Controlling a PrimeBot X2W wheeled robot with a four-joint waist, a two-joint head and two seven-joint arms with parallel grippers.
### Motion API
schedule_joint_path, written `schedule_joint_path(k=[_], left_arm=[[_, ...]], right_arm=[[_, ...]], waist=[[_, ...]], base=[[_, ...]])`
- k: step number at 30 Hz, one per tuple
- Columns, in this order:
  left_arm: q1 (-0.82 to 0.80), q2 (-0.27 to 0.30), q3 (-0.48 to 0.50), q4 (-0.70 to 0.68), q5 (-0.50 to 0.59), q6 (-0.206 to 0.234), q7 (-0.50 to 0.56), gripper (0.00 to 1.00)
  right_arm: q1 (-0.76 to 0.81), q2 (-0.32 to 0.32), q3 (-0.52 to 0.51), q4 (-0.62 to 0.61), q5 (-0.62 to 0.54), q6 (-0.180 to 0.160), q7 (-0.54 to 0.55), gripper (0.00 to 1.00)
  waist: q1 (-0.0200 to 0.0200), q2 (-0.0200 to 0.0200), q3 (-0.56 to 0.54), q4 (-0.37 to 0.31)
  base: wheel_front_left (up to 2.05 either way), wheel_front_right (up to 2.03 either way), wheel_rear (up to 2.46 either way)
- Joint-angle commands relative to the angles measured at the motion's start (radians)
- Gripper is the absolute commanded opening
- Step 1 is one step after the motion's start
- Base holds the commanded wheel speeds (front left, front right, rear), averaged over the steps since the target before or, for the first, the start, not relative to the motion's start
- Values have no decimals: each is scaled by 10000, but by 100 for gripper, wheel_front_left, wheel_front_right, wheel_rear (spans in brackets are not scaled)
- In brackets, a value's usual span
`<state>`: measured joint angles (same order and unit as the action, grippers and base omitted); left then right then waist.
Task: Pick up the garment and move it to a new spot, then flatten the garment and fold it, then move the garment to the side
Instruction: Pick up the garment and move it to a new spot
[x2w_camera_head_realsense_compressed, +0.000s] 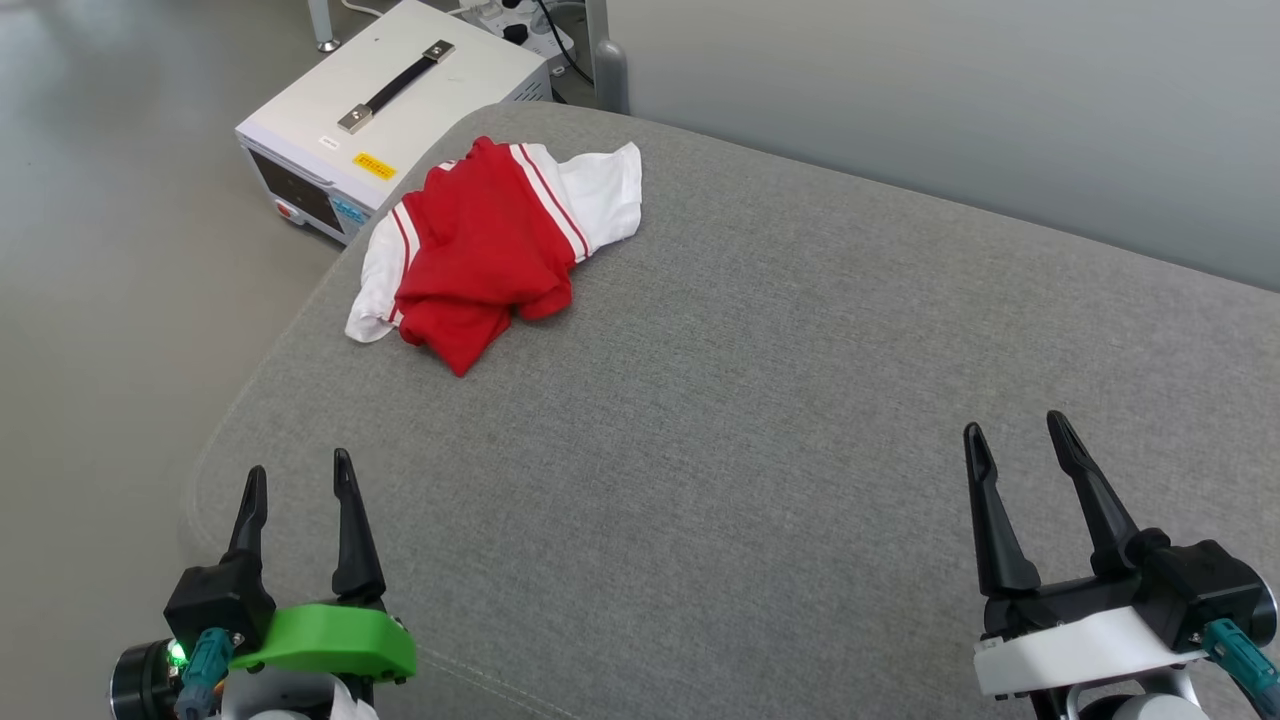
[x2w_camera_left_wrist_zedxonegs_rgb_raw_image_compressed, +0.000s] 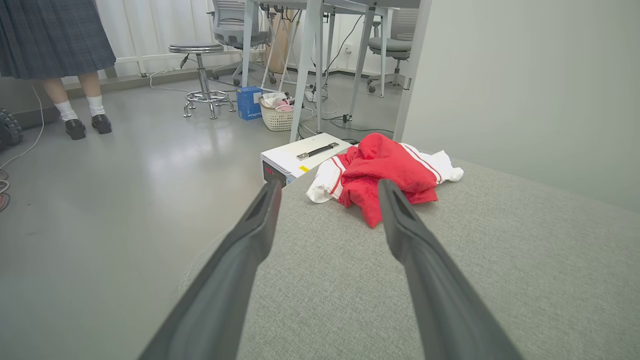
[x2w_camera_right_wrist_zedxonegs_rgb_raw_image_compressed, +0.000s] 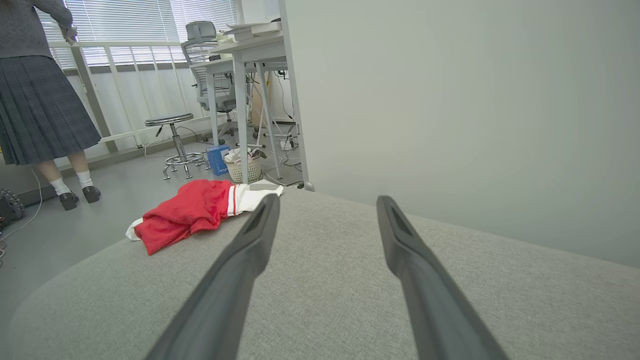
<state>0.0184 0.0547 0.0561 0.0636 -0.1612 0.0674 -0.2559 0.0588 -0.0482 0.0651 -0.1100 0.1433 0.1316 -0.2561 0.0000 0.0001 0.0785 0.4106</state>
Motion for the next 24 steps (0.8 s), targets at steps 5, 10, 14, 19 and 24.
schedule_joint_path(k=[5,10,14,19,24], left_arm=[[-281,-45,275,211,8,-132,-59,100],[-1107,76,857,433,72,-850,-59,100],[-2316,487,1561,961,-289,-1515,-59,100],[-4168,1501,1841,2007,-531,-1881,-59,100],[-6060,2690,1221,3161,-1001,-1971,-59,100]], right_arm=[[-111,-20,53,0,-95,-9,-57,100],[-246,-20,146,-87,-193,-9,-57,100],[-458,-20,189,-227,-451,-9,-57,100],[-882,-20,211,-442,-851,-9,-57,100],[-1317,-113,204,-718,-1107,-9,-57,100]], waist=[[0,-1,-32,6],[0,-1,218,-172],[0,-1,697,-427],[0,-1,1487,-789],[0,-1,2306,-1064]], base=[[0,0,0],[0,0,0],[0,0,0],[0,0,0],[0,0,0]])
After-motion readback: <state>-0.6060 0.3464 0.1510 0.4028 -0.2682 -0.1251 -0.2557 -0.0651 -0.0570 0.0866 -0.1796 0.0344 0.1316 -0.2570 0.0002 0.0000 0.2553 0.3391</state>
